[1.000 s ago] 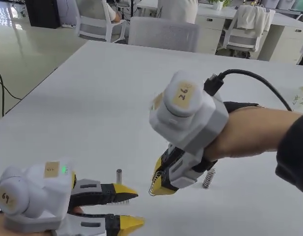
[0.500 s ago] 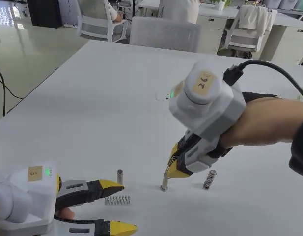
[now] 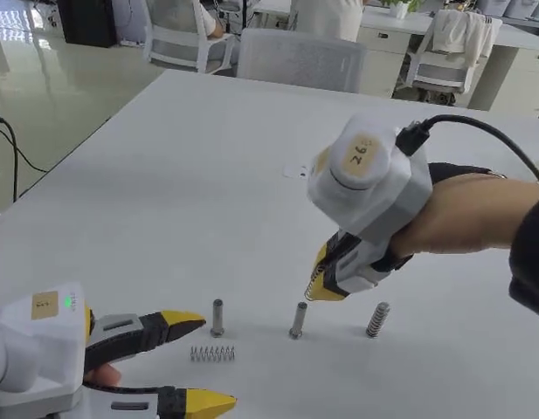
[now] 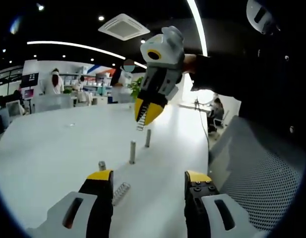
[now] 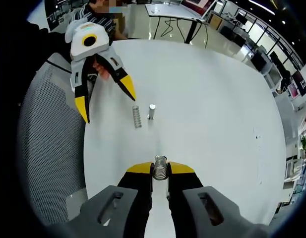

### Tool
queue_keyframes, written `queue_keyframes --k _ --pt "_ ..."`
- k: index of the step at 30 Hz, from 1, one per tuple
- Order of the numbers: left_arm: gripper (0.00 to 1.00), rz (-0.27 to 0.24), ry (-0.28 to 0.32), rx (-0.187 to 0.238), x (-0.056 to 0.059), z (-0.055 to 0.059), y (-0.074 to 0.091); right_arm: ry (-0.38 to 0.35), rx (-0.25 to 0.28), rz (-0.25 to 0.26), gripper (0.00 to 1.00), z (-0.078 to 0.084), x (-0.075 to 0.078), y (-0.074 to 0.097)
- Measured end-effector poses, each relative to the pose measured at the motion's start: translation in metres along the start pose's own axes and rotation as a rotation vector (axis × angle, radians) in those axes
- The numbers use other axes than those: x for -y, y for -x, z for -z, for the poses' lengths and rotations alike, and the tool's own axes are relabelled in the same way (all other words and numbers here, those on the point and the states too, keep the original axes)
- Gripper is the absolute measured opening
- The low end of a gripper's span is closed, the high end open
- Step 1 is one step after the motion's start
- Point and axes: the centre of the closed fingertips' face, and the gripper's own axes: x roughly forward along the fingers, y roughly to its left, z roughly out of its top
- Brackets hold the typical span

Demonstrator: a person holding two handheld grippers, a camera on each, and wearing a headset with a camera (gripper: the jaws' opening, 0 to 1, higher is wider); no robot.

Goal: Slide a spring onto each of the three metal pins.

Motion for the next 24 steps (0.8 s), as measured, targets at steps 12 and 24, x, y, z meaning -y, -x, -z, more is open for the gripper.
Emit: queue_keyframes --k 12,24 --pt "0.61 -0.027 0.006 0.001 -0.005 0.000 0.003 0.008 -0.017 -0.007 0.09 0.004 0.005 -0.018" --pt "0.70 -0.054 0.008 -0.007 -0.011 0.002 0.004 0.009 -0.024 -0.012 0.09 0.006 0.006 -0.023"
